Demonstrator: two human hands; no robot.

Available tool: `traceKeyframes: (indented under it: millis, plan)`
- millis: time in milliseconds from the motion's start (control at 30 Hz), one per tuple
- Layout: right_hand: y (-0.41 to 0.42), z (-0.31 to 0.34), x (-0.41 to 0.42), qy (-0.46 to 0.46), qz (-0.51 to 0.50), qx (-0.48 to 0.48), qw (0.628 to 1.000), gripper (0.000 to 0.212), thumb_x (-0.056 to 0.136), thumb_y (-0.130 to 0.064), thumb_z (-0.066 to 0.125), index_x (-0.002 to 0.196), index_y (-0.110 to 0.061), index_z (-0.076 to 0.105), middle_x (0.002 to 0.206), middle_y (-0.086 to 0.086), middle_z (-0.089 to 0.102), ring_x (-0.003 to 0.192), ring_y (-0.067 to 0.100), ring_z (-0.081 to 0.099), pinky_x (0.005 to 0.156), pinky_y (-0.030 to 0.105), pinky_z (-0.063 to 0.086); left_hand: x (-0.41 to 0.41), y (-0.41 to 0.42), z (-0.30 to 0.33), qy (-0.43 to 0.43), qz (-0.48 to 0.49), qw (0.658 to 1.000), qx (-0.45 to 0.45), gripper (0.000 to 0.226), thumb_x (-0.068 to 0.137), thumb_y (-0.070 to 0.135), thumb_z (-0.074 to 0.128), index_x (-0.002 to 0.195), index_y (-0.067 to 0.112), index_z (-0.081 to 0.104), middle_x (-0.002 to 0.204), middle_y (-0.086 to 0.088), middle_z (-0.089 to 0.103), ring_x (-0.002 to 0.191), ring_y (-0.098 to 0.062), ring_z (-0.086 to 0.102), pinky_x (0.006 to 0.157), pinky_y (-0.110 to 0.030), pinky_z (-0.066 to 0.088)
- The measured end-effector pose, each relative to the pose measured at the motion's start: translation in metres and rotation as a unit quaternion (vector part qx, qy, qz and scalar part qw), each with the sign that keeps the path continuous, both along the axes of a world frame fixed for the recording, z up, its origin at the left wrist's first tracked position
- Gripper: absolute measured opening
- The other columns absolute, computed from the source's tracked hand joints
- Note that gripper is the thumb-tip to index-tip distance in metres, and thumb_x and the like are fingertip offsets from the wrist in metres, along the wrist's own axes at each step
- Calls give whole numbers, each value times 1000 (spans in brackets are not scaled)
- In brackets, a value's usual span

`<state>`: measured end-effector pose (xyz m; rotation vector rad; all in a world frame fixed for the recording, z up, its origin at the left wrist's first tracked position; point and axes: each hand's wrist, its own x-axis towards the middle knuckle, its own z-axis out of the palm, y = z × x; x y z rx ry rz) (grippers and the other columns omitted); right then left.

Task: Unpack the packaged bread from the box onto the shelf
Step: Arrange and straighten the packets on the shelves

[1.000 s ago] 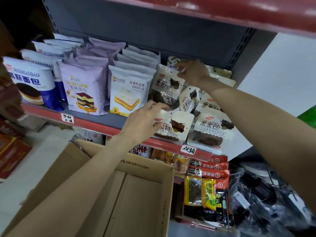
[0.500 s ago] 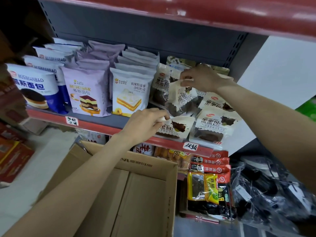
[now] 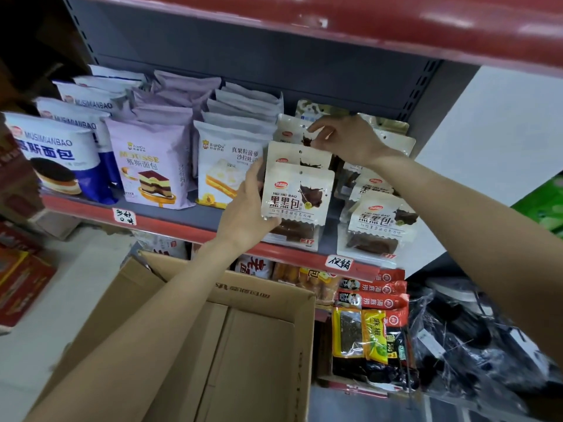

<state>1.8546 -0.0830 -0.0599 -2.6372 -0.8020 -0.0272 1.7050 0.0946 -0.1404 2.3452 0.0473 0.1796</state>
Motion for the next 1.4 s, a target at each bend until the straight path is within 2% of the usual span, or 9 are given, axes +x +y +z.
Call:
traceKeyframes:
  millis: [133,267,367,533,633,767,867,1067,1400]
  plan:
    - [-14,2,2,29,4,-34,999,27,87,-37,64,108,-21,65,102,-3,69,96,13,63,86,26,46,0,-5,-11,17,21,999,-38,102,81,17,73,151,24,0,137,-5,51,119,-20,54,86,-44,52]
    - [-16,-6,1,-11,-4,-63,998,15,88,-30,63,96,-19,69,100,0,69,96,20,63,88,35,50,3,-11,-16,12,17,999,-46,76,84,11,69,145,18,25,128,-2,58,117,-20,55,84,-33,48]
    - [-22,-3,3,-60,-46,-77,994,14,90,-28,60,98,-21,69,103,0,69,97,18,62,85,31,49,3,-12,-18,-5,31,998,-51,72,84,8,68,143,18,26,127,-2,59,114,-19,57,81,-33,48]
    - [-33,4,4,-11,-12,-88,996,20,91,-27,59,105,-17,70,107,-2,68,102,14,59,85,19,39,5,-17,-20,-3,51,996,-73,72,84,6,67,141,20,26,124,-1,60,110,-20,59,83,-35,50]
    - [-35,6,12,-28,-38,-37,998,24,90,-35,58,105,-20,70,102,-3,69,98,16,62,87,25,47,5,-19,-19,1,38,998,-57,73,85,8,66,142,22,23,125,1,60,101,-19,63,72,-26,44]
    - [-30,8,37,-79,-53,15,995,20,91,-25,56,105,-20,70,106,1,71,97,18,65,89,31,50,5,-20,-19,-1,10,999,-30,76,85,9,66,144,25,21,131,2,57,97,-19,66,75,-33,51]
    - [-23,4,60,-143,-33,-44,988,21,94,-25,51,110,-20,65,110,8,68,99,29,63,87,42,51,8,-19,-22,-7,16,1000,-11,77,85,10,67,143,27,19,131,2,56,94,-19,66,77,-41,54]
    - [-14,-9,96,-169,-84,-207,960,28,94,-19,50,120,-12,56,118,19,60,104,38,58,86,43,47,14,-16,-27,-25,31,999,-11,77,82,11,71,140,31,25,117,4,63,89,-18,66,76,-45,55]
    - [-11,-20,101,-122,-96,-5,988,16,85,-4,59,99,-8,66,104,16,68,99,30,62,90,39,50,15,-16,-25,-17,43,999,-11,79,80,14,73,140,35,25,115,5,64,95,-18,66,81,-45,54]
